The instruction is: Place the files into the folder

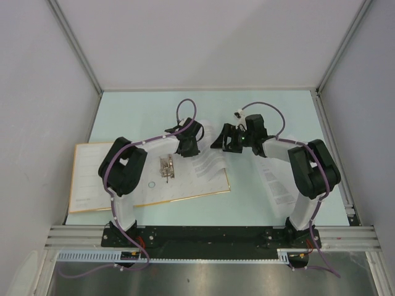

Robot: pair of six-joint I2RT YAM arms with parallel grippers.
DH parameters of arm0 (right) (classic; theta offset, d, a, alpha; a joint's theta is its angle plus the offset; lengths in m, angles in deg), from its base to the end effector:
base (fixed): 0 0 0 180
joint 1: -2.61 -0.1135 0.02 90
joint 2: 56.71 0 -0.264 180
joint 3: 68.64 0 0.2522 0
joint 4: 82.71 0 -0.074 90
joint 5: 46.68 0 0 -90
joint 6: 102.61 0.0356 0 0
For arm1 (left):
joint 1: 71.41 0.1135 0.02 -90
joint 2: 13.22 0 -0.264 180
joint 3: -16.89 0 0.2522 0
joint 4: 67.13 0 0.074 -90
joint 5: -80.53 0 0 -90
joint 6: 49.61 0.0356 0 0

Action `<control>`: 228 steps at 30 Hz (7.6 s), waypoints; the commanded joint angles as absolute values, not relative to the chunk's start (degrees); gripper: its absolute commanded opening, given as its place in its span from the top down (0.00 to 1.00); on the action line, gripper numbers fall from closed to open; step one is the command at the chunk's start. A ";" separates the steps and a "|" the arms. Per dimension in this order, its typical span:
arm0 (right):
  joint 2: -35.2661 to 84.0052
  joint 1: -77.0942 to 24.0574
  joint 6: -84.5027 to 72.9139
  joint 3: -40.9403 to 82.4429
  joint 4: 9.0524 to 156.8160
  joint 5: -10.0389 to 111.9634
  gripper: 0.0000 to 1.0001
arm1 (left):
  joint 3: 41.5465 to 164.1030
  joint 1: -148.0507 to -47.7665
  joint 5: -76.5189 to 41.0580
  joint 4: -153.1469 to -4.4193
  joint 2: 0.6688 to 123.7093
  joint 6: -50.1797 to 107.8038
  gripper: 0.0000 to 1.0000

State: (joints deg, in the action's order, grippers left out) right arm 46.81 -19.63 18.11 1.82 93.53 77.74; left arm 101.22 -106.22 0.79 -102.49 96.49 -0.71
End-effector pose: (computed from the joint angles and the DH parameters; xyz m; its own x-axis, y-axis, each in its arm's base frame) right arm 0.3403 0.1609 0.1707 -0.8503 0.1076 -0.5151 -0.3451 0.6250 0.7002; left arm 0.3240 -0.2175 0.1588 -0.8620 -0.1885 -0.4705 -0.1014 0.9737 -0.2042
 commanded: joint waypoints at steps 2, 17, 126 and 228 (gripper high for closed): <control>47.69 -19.63 30.08 -0.65 106.19 85.42 0.11 | 98.68 -106.21 -0.77 -103.21 98.06 -1.18 0.75; 45.51 -16.73 38.54 -7.24 113.05 84.37 0.15 | 99.03 -106.21 0.02 -104.00 96.21 0.40 0.75; 29.60 -28.24 31.86 -20.34 106.12 58.00 1.00 | 95.87 -105.16 17.60 -116.13 87.86 0.31 0.73; 37.42 -41.42 68.61 -32.47 125.20 47.45 0.88 | 90.77 -103.49 7.49 -112.18 80.47 5.06 1.00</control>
